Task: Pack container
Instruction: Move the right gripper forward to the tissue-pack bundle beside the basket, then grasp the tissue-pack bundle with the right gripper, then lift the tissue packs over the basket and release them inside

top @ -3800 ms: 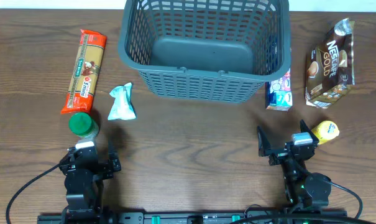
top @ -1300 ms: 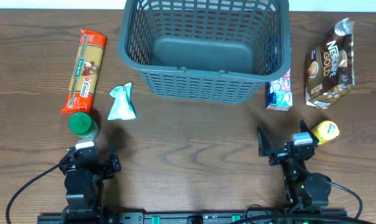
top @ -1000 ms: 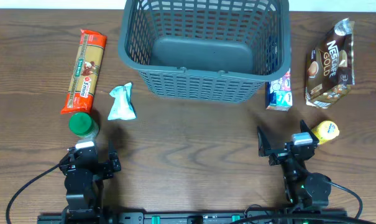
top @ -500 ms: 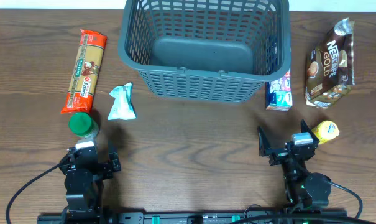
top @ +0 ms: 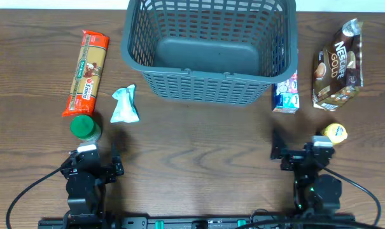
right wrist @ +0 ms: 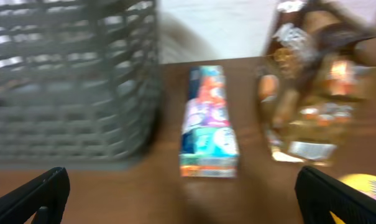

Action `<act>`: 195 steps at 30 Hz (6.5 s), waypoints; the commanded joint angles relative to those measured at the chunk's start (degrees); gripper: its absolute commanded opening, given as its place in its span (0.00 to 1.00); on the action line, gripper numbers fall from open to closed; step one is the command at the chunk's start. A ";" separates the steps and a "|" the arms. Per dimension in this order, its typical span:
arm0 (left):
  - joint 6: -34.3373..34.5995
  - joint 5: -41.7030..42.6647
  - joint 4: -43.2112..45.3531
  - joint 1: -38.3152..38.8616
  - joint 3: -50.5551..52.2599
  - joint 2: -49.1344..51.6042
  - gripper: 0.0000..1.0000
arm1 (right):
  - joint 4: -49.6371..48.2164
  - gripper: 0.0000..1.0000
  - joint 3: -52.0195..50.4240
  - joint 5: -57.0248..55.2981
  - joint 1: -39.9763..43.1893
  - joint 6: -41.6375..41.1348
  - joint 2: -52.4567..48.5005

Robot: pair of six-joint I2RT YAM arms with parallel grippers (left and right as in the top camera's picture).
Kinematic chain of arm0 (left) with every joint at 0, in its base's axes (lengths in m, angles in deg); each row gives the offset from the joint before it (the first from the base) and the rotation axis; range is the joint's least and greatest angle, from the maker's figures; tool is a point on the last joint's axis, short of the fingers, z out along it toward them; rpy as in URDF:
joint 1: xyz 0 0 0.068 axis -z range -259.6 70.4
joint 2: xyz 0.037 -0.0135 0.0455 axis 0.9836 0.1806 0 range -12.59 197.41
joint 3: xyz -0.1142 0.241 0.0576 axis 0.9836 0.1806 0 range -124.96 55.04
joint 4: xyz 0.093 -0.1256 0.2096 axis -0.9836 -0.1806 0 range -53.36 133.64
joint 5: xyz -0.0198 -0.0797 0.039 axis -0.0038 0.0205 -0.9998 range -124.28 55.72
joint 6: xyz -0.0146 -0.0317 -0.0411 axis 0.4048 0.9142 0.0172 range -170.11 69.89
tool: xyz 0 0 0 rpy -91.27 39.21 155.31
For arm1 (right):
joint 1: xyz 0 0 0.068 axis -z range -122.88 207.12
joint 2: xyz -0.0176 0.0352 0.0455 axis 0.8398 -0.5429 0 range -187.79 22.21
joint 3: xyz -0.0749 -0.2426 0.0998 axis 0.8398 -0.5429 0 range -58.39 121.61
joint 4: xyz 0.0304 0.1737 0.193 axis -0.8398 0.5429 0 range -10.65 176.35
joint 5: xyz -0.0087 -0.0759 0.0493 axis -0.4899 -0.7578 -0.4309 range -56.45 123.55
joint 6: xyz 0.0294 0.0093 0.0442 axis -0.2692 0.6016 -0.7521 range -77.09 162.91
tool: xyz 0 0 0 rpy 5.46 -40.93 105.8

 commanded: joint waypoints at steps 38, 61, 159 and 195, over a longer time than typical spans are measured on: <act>-0.98 -0.09 0.24 -0.24 1.01 -0.42 0.99 | 57.48 0.99 108.04 -3.65 4.20 4.31 -78.12; -0.98 -0.09 0.24 -0.24 1.01 -0.42 0.99 | 53.94 0.99 108.45 4.57 12.28 4.74 -107.84; -0.98 -0.09 0.24 -0.24 1.01 -0.42 0.99 | 48.83 0.02 110.68 5.66 8.48 4.87 -110.16; -0.98 -0.09 0.24 -0.24 1.01 -0.39 0.99 | 35.93 0.01 110.71 32.63 -5.44 50.10 -87.32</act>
